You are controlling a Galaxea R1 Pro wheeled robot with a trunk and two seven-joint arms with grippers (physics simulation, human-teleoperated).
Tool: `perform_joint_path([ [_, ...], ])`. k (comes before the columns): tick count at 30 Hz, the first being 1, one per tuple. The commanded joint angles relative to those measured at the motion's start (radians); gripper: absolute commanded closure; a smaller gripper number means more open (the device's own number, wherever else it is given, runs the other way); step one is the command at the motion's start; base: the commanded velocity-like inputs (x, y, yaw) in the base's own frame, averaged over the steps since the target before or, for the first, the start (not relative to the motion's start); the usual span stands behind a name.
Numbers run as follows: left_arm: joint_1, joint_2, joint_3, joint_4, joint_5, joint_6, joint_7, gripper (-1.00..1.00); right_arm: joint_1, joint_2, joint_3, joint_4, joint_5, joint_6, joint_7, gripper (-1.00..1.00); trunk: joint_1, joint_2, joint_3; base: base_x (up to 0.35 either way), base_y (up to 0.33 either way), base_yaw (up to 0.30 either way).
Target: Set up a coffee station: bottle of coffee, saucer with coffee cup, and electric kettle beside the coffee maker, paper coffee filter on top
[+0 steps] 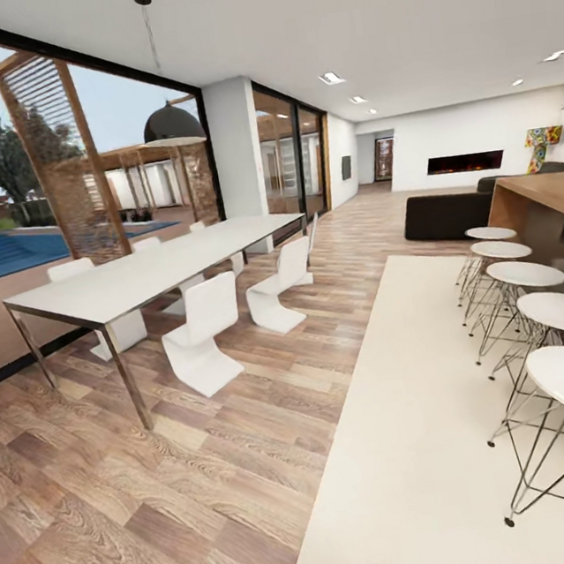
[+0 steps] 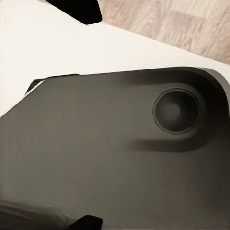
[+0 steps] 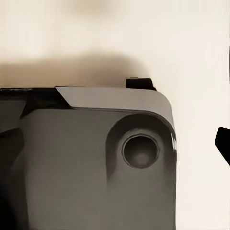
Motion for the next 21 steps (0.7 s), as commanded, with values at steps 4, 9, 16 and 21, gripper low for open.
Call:
perform_joint_path([
  [4,0.000,0.000,0.002,-0.001,0.003,0.001,0.000,-1.00,-0.001,-0.001,-0.002,-0.003,-0.003,0.000,0.001,-1.00,0.000,-0.001,-0.001,-0.002,0.003,-0.300],
  [9,0.000,-0.002,0.002,0.000,0.001,0.004,0.002,-1.00,-0.001,-0.001,-0.003,-0.003,-0.004,0.000,0.001,-1.00,-0.004,0.006,0.002,0.000,0.000,-0.300],
  [16,0.000,-0.002,0.003,-0.001,0.008,0.005,0.002,-1.00,-0.001,-0.001,-0.003,-0.002,-0.004,0.000,0.001,-1.00,-0.031,0.055,0.024,0.000,0.000,-0.300],
  [21,-0.002,0.000,0.006,-0.001,0.013,0.005,0.003,-1.00,-0.001,-0.002,-0.005,-0.002,-0.004,0.000,0.002,-1.00,-0.050,0.090,0.040,0.000,0.000,-0.300],
])
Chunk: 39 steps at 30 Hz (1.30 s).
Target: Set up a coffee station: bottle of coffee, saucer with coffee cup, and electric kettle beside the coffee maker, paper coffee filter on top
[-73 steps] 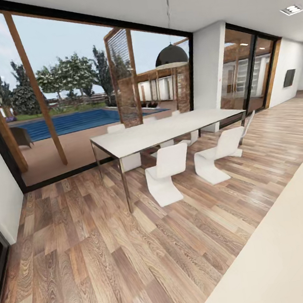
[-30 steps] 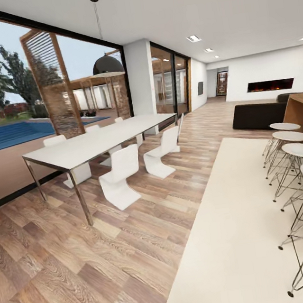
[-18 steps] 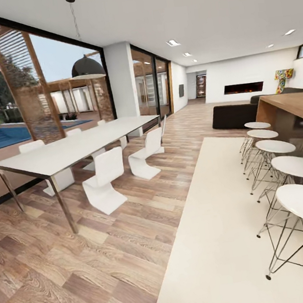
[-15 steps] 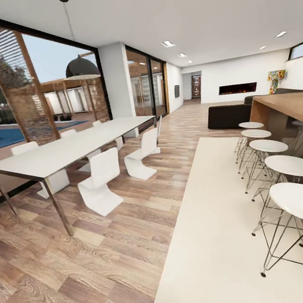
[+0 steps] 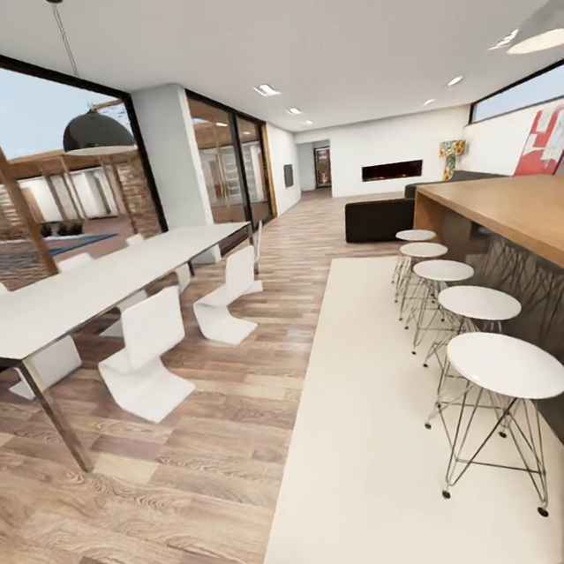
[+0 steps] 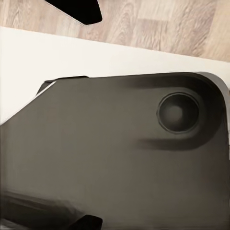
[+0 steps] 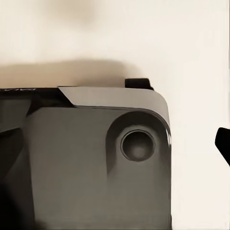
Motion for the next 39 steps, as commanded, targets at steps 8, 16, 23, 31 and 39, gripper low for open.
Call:
perform_joint_path([
  [8,-0.001,-0.001,0.000,-0.001,0.005,0.000,0.000,-1.00,-0.001,0.000,-0.001,0.000,-0.003,0.000,0.001,-1.00,-0.031,0.056,0.024,0.000,0.000,-0.300],
  [16,-0.001,0.001,0.001,-0.001,0.005,0.000,0.000,-1.00,-0.001,-0.001,-0.001,0.000,-0.003,0.000,0.000,-1.00,-0.062,0.112,0.049,0.000,0.000,-0.300],
  [23,-0.001,0.000,0.001,-0.001,0.005,0.000,0.000,-1.00,-0.001,-0.002,-0.001,0.000,-0.003,0.000,0.001,-1.00,-0.088,0.161,0.071,0.000,0.000,-0.300],
  [31,-0.001,0.001,0.001,-0.001,0.005,0.000,0.000,-1.00,-0.001,-0.003,-0.001,0.000,-0.004,0.000,0.000,-1.00,-0.119,0.217,0.096,0.000,0.000,-0.300],
  [39,-0.001,0.001,0.001,-0.001,0.005,0.000,0.000,-1.00,-0.001,-0.005,-0.001,-0.001,-0.041,0.000,0.001,-1.00,-0.150,0.273,0.121,0.000,0.000,-0.300],
])
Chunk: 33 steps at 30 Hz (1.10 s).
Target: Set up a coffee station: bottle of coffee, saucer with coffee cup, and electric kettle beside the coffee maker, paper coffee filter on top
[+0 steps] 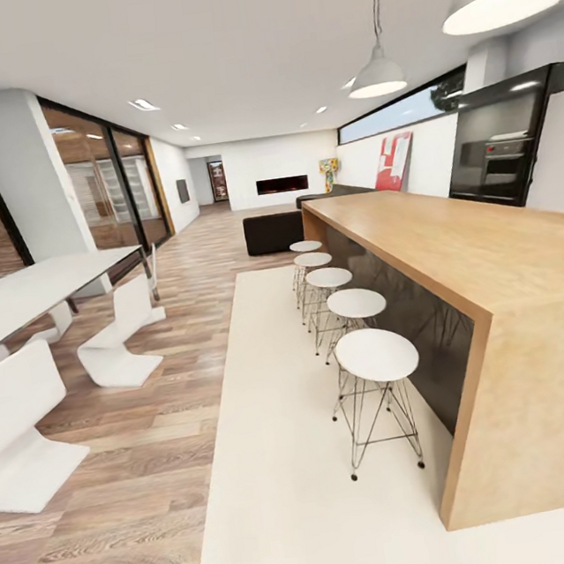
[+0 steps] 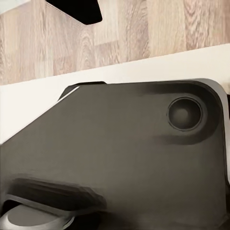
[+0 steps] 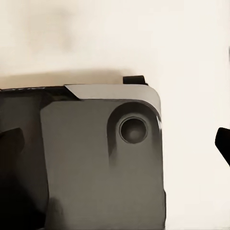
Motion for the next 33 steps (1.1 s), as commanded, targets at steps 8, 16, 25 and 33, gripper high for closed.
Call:
perform_joint_path([
  [8,0.000,0.000,0.000,-0.001,0.001,0.000,0.000,-1.00,-0.001,-0.001,0.000,0.000,-0.027,0.000,0.001,-1.00,-0.031,0.056,0.024,0.000,0.000,-0.300],
  [16,0.000,0.000,0.000,-0.001,0.011,0.000,0.000,-1.00,-0.001,-0.001,0.000,0.000,-0.027,0.000,0.001,-1.00,-0.061,0.112,0.049,0.000,0.000,-0.300],
  [25,0.000,0.000,0.000,-0.001,0.015,0.000,0.000,-1.00,-0.001,-0.001,0.000,0.001,-0.027,0.000,0.001,-1.00,-0.096,0.175,0.077,0.000,0.000,-0.300],
  [33,0.000,0.000,0.000,-0.001,0.015,0.000,0.000,-1.00,-0.001,-0.001,0.000,0.001,-0.027,0.000,0.001,-1.00,-0.127,0.231,0.102,0.000,0.000,-0.300],
])
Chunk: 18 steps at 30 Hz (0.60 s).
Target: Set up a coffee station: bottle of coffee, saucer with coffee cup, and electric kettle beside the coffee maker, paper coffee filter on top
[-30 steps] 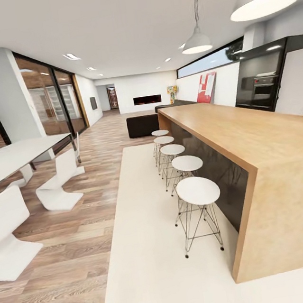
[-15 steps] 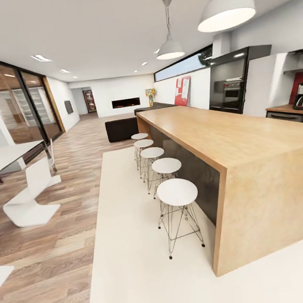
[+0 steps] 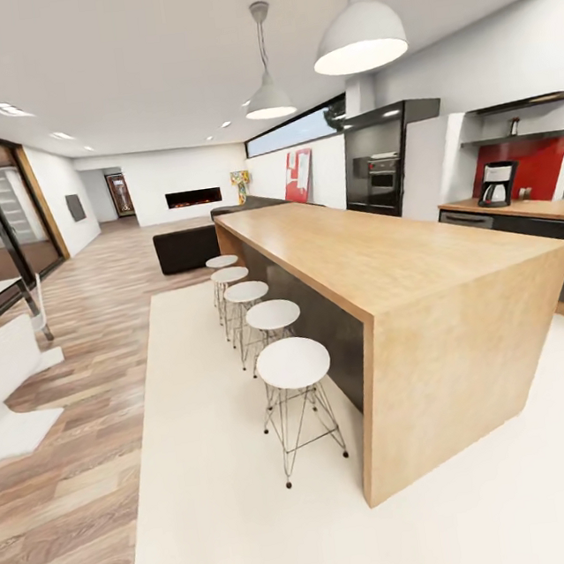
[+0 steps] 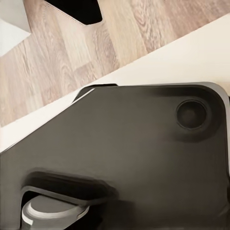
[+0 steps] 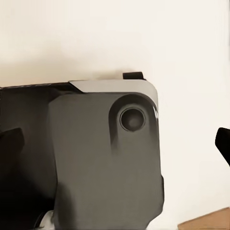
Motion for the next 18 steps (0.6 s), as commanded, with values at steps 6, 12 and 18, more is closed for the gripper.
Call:
perform_joint_path([
  [6,0.000,0.000,0.000,-0.001,0.002,0.000,0.000,-1.00,-0.001,0.000,0.000,0.000,-0.008,0.000,0.001,-1.00,-0.023,0.041,0.018,0.000,0.000,-0.300],
  [12,0.000,0.000,0.000,-0.001,0.002,0.000,0.000,-1.00,-0.001,0.000,0.000,0.000,-0.008,0.000,0.001,-1.00,-0.046,0.083,0.036,0.000,0.000,-0.300],
  [18,0.000,0.000,0.000,-0.001,0.002,0.000,0.000,-1.00,-0.001,0.000,0.000,0.000,-0.008,0.000,0.001,-1.00,-0.069,0.125,0.055,0.000,0.000,-0.300],
])
